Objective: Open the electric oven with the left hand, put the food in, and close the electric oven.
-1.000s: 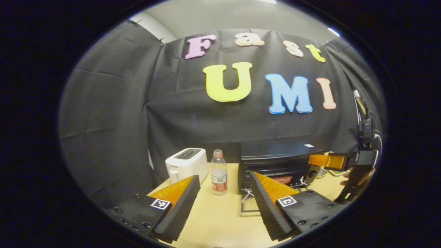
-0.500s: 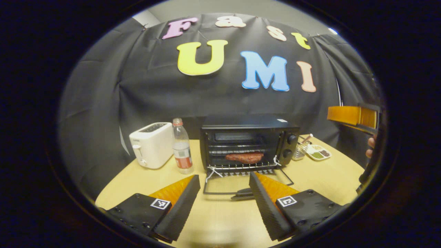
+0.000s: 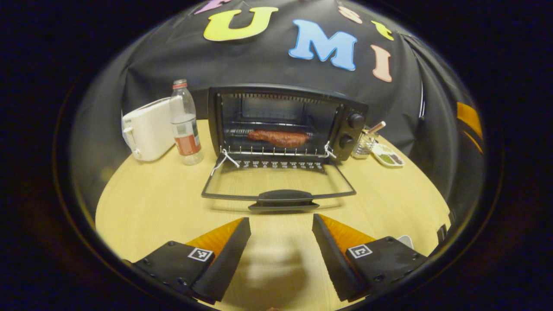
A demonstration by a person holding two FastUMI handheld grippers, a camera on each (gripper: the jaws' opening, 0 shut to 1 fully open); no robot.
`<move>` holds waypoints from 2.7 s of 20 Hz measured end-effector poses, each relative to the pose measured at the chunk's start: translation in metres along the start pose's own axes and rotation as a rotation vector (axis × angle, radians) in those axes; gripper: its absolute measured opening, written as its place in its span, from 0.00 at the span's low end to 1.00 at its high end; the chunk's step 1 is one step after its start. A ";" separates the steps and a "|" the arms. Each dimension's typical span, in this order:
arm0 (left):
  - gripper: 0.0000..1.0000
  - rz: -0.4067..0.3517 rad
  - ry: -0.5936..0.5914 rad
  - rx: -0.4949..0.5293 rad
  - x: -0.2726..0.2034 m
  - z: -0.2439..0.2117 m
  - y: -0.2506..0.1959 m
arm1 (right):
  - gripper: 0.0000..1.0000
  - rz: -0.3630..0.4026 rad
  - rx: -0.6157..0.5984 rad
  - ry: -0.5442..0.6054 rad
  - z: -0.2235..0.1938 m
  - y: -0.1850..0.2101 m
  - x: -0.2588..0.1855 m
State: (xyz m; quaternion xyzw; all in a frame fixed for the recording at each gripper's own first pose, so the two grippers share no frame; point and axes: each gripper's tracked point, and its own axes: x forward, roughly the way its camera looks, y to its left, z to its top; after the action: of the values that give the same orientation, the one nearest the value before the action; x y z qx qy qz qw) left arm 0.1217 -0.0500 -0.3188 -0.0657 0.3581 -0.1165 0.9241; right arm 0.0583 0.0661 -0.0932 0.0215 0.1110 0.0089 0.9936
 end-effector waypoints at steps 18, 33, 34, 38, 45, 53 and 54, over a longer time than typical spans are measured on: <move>0.98 0.099 0.128 0.072 0.061 -0.015 -0.005 | 0.98 -0.106 -0.009 0.040 -0.010 -0.044 -0.019; 1.00 0.106 -0.027 0.075 0.029 0.019 -0.010 | 0.98 -0.031 -0.007 0.028 -0.008 -0.018 -0.011; 0.97 0.106 -0.043 0.078 0.026 0.022 -0.011 | 0.98 -0.028 -0.008 0.029 -0.010 -0.018 -0.011; 0.97 0.101 -0.082 0.070 0.017 0.037 -0.011 | 0.98 -0.020 -0.005 0.031 -0.010 -0.015 -0.003; 0.98 0.097 -0.141 0.060 0.009 0.058 -0.012 | 0.98 -0.023 -0.010 0.031 -0.010 -0.017 -0.003; 1.00 0.090 -0.224 0.062 0.006 0.098 -0.007 | 0.98 -0.019 -0.011 0.042 -0.012 -0.009 0.007; 0.97 0.093 -0.238 0.059 0.005 0.105 -0.005 | 0.98 -0.023 -0.009 0.037 -0.012 -0.008 0.010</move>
State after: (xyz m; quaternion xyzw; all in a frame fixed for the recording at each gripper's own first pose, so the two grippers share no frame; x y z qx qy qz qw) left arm 0.1954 -0.0525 -0.2435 -0.0349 0.2449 -0.0753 0.9660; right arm 0.0657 0.0585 -0.1077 0.0158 0.1297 -0.0017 0.9914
